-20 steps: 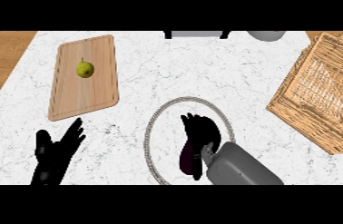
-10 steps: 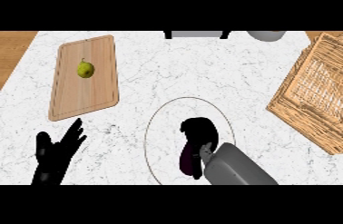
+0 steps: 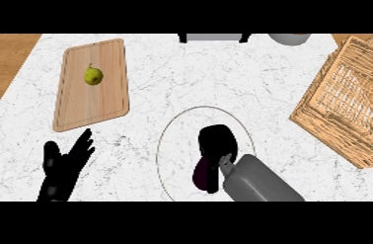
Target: Pick the eggplant from the placemat and place it in the basket
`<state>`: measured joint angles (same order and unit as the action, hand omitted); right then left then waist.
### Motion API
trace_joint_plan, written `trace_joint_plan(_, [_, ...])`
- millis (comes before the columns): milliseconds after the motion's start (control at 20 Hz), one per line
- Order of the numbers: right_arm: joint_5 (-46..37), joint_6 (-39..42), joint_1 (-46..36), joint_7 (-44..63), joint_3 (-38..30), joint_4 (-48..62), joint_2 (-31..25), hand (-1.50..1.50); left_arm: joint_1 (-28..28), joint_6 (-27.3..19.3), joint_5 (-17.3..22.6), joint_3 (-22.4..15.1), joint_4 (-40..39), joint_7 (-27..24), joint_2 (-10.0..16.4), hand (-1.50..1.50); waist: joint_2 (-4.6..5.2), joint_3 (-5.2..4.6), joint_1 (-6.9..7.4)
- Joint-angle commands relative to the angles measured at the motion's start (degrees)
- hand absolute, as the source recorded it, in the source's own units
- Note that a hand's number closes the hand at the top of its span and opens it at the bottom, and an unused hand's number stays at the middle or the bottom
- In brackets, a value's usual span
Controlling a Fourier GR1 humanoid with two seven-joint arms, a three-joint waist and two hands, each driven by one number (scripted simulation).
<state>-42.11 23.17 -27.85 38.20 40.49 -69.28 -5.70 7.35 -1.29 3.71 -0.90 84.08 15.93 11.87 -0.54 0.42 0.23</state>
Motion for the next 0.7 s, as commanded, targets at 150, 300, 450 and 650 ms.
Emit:
trace_joint_plan(150, [-4.01, -3.95, 11.30, -23.28, 11.12, -17.48, -19.98, 1.50, 3.11, 0.28, 1.05, 1.68, -0.96, 0.65, 0.71, 0.00, -0.72, -0.28, -3.85])
trace_joint_plan(300, [-6.62, -7.39, 12.83, -30.71, 15.09, -23.03, -26.43, 1.50, 5.00, -0.65, 1.00, 1.81, -0.66, 0.71, -0.02, 0.00, -1.50, -0.17, -4.87])
trace_joint_plan(450, [-7.17, -15.62, 15.85, -39.02, 12.96, -29.03, -35.74, 1.50, 5.90, -0.82, 1.11, 2.26, -0.26, 0.16, -0.01, 0.00, -1.16, -0.09, -6.46])
trace_joint_plan(650, [4.37, -22.37, 22.98, -47.70, 4.65, -35.51, -41.97, 1.50, 7.55, -1.26, 1.85, 3.56, 1.42, 0.40, 0.29, 0.00, -0.45, -0.03, -8.05])
